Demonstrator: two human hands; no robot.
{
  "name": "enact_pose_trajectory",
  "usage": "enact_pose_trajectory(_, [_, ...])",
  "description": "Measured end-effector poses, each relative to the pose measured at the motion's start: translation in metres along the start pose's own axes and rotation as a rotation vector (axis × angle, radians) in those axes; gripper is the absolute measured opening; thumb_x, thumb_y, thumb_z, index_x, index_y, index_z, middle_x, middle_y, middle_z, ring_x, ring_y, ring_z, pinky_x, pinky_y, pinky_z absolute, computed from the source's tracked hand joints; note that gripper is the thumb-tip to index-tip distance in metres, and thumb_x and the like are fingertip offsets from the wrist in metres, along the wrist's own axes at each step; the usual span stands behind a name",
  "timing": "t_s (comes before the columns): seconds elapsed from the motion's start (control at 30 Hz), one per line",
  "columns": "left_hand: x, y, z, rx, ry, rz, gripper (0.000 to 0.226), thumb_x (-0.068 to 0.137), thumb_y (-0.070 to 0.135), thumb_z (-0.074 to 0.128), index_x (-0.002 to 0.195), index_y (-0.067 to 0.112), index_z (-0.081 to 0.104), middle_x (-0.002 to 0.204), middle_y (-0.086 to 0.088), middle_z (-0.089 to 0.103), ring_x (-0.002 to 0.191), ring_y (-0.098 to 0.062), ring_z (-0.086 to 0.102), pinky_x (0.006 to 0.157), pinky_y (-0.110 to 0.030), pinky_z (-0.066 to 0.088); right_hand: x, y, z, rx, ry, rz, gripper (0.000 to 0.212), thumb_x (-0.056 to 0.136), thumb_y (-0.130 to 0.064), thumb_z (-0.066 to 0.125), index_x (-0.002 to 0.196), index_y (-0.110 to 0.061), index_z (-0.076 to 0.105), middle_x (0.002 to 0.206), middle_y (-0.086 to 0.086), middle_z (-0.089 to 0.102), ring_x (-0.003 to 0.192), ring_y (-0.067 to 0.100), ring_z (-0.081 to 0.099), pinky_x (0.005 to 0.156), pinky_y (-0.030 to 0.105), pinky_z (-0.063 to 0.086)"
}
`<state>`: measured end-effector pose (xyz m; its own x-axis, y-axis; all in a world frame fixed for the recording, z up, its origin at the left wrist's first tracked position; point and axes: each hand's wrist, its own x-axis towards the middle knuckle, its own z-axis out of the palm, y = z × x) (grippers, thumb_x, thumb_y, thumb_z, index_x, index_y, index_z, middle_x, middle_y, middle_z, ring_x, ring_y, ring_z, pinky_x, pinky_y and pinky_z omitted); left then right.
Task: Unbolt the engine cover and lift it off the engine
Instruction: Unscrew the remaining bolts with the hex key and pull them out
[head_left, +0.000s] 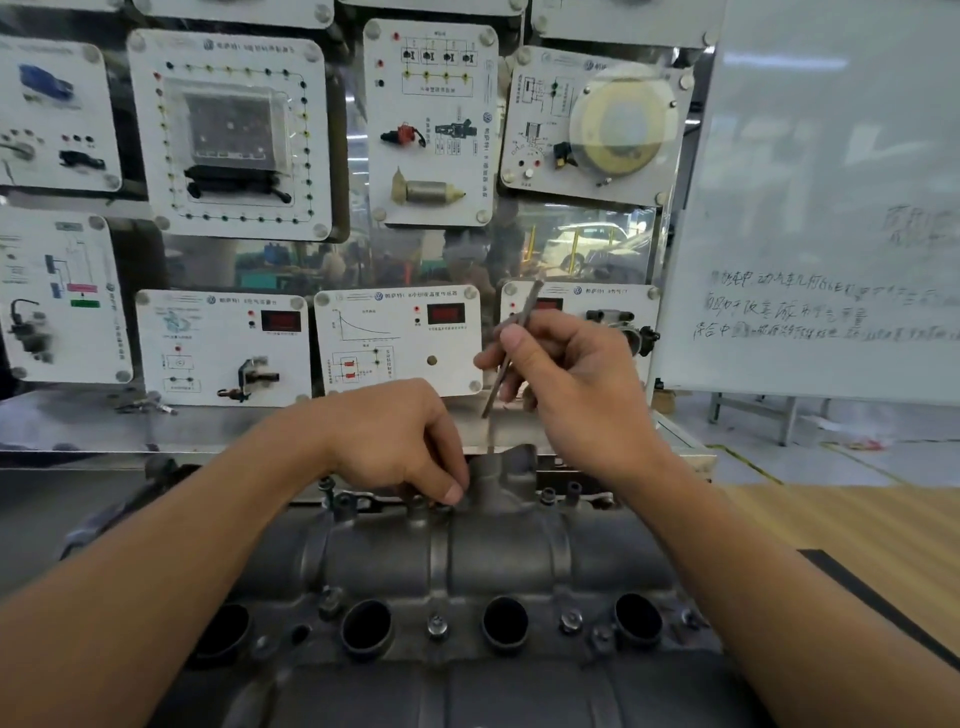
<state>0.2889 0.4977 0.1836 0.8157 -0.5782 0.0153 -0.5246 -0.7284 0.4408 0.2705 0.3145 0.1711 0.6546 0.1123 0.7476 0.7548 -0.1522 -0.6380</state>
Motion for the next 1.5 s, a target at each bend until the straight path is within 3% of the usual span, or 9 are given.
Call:
enact_pose_trajectory(0.2, [0.003, 0.002, 0.004, 0.173, 0.114, 0.009, 0.014, 0.080, 0.039, 0.080, 0.088, 0.030, 0.074, 0.061, 0.019, 0.070, 0.055, 0.004, 0.063, 0.062, -0.024, 0.043, -0.015, -0.005, -0.049, -0.287, -0.159, 0.041, 0.027, 0.102, -0.026, 0.051, 0.086, -0.017, 0.070, 0.083, -0.003, 0.074, 0.067, 0.007, 0.065, 0.059, 0.014, 0.047])
enact_pose_trajectory(0.37, [-0.004, 0.011, -0.003, 0.229, 0.215, -0.024, 0.015, 0.093, 0.041, 0.063, 0.093, 0.029, 0.070, 0.059, 0.012, 0.071, 0.050, 0.005, 0.062, 0.062, -0.021, 0.045, -0.029, 0.011, -0.048, -0.253, -0.075, 0.033, 0.028, 0.102, -0.019, 0.051, 0.081, -0.011, 0.066, 0.076, 0.000, 0.071, 0.060, 0.009, 0.062, 0.057, 0.016, 0.046])
enact_pose_trajectory(0.53, [0.000, 0.040, -0.009, -0.201, 0.585, 0.307, 0.007, 0.092, 0.031, 0.068, 0.096, 0.030, 0.073, 0.079, 0.008, 0.075, 0.070, -0.007, 0.069, 0.061, -0.016, 0.051, -0.034, 0.024, -0.040, -0.314, -0.098, -0.002, 0.027, 0.102, -0.020, 0.050, 0.082, -0.009, 0.064, 0.073, 0.009, 0.070, 0.060, 0.023, 0.063, 0.057, 0.037, 0.053])
enact_pose_trajectory(0.77, [0.026, 0.068, -0.008, -0.151, 0.334, 0.522, 0.023, 0.083, 0.034, 0.074, 0.100, 0.018, 0.077, 0.089, 0.010, 0.075, 0.086, -0.004, 0.070, 0.073, -0.012, 0.052, -0.030, 0.029, -0.037, -0.284, -0.129, -0.028, 0.029, 0.104, -0.014, 0.046, 0.084, -0.001, 0.063, 0.072, 0.015, 0.066, 0.059, 0.024, 0.060, 0.056, 0.036, 0.052])
enact_pose_trajectory(0.9, [0.035, 0.066, -0.012, -0.189, 0.391, 0.509, 0.028, 0.077, 0.039, 0.075, 0.090, 0.015, 0.080, 0.081, -0.002, 0.077, 0.081, -0.021, 0.072, 0.074, -0.030, 0.058, -0.029, 0.032, -0.038, -0.323, -0.153, -0.020, 0.029, 0.103, -0.011, 0.047, 0.083, -0.002, 0.064, 0.068, 0.009, 0.066, 0.058, 0.019, 0.059, 0.054, 0.022, 0.047])
enact_pose_trajectory(1.07, [0.043, 0.067, -0.009, -0.227, 0.458, 0.457, 0.017, 0.081, 0.030, 0.080, 0.071, 0.017, 0.076, 0.058, 0.000, 0.071, 0.051, -0.007, 0.062, 0.051, -0.017, 0.048, -0.028, 0.035, -0.036, -0.291, -0.206, -0.003, 0.026, 0.104, -0.012, 0.046, 0.086, -0.007, 0.064, 0.075, 0.005, 0.069, 0.059, 0.022, 0.059, 0.055, 0.028, 0.047])
enact_pose_trajectory(1.17, [0.055, 0.068, -0.006, -0.271, 0.489, 0.286, 0.014, 0.090, 0.019, 0.070, 0.077, 0.012, 0.071, 0.051, 0.000, 0.067, 0.044, -0.009, 0.060, 0.044, -0.018, 0.046, -0.030, 0.037, -0.037, -0.269, -0.221, 0.028, 0.025, 0.103, -0.014, 0.049, 0.084, -0.009, 0.065, 0.074, 0.002, 0.070, 0.059, 0.024, 0.059, 0.055, 0.027, 0.046])
enact_pose_trajectory(1.33, [0.064, 0.063, 0.003, -0.774, 0.284, 0.054, 0.025, 0.089, 0.007, 0.048, 0.096, 0.007, 0.072, 0.063, -0.007, 0.064, 0.052, -0.015, 0.056, 0.047, -0.024, 0.048, -0.029, 0.040, -0.040, -0.204, -0.162, 0.087, 0.034, 0.099, -0.023, 0.060, 0.075, 0.000, 0.067, 0.068, 0.005, 0.071, 0.055, 0.011, 0.056, 0.053, 0.028, 0.045])
enact_pose_trajectory(1.5, [0.054, 0.033, 0.004, -1.061, -0.109, 0.275, 0.024, 0.086, 0.018, 0.057, 0.103, 0.012, 0.073, 0.094, -0.007, 0.069, 0.080, -0.015, 0.063, 0.069, -0.030, 0.053, -0.027, 0.042, -0.043, -0.120, -0.119, 0.126, 0.024, 0.096, -0.021, 0.065, 0.081, -0.004, 0.075, 0.070, 0.009, 0.073, 0.055, 0.013, 0.059, 0.056, 0.027, 0.050])
